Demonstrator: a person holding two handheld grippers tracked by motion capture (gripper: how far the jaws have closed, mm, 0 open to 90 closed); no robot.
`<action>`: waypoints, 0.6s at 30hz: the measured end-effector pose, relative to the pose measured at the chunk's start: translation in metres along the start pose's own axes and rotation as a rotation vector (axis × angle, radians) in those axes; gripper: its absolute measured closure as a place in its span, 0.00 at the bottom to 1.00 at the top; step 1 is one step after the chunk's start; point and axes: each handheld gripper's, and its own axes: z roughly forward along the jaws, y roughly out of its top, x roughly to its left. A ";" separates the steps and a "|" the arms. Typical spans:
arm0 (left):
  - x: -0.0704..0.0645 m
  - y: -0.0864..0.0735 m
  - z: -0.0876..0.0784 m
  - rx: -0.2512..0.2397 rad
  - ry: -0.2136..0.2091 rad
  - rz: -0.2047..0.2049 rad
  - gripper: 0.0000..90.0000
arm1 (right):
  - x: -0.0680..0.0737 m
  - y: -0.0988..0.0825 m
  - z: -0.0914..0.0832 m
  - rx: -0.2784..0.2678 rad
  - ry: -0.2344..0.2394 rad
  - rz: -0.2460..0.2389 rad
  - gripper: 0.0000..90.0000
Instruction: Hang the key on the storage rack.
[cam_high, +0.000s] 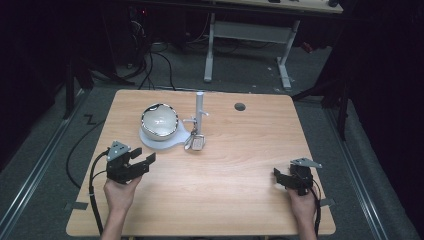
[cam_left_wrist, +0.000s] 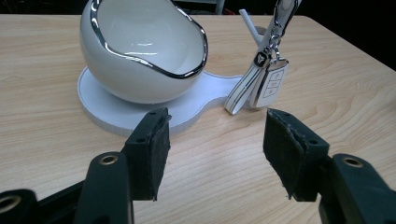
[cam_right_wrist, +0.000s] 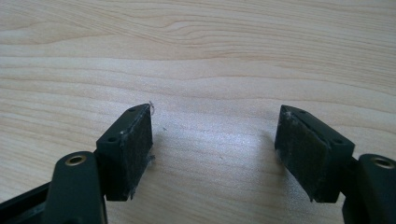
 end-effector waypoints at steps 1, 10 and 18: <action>0.001 -0.001 0.000 0.001 0.001 -0.003 0.46 | 0.000 0.000 0.000 0.000 0.000 0.000 0.31; 0.005 -0.007 -0.003 0.010 0.013 -0.015 0.45 | 0.000 0.000 0.000 -0.001 0.000 -0.001 0.31; 0.008 -0.012 -0.004 0.017 0.020 -0.025 0.45 | 0.000 0.000 0.000 0.000 0.000 0.000 0.31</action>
